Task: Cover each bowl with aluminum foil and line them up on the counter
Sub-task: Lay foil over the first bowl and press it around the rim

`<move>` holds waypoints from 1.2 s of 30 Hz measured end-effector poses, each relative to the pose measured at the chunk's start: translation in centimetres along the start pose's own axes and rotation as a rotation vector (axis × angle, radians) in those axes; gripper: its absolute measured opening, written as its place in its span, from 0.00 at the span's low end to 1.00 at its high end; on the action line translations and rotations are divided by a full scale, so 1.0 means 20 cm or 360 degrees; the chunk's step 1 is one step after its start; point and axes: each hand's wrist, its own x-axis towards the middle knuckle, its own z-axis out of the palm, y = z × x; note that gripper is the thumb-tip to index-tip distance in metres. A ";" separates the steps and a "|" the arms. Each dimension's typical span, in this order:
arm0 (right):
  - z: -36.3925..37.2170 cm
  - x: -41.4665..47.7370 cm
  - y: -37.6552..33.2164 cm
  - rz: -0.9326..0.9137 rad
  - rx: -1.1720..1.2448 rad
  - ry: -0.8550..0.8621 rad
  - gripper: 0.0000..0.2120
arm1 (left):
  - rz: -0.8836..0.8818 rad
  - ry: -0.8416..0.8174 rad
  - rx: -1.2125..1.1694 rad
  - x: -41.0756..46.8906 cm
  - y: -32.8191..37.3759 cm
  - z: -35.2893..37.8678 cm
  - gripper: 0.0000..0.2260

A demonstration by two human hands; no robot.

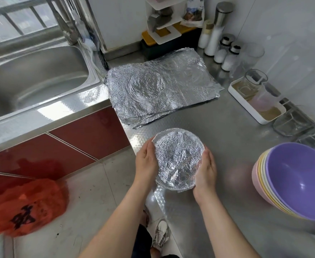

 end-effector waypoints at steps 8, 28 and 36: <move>-0.06 0.07 -0.06 0.0102 -0.0008 -0.0200 0.12 | -0.0019 -0.0092 -0.0096 0.01 0.03 -0.07 0.15; -0.16 0.12 -0.04 0.0264 -0.0253 -0.0338 0.31 | -0.0064 -0.0062 0.0024 -0.08 -0.02 -0.08 0.18; -0.15 -0.11 -0.13 0.0482 -0.0256 -0.0429 0.17 | -0.0276 -0.0309 -0.0091 -0.18 -0.03 -0.15 0.27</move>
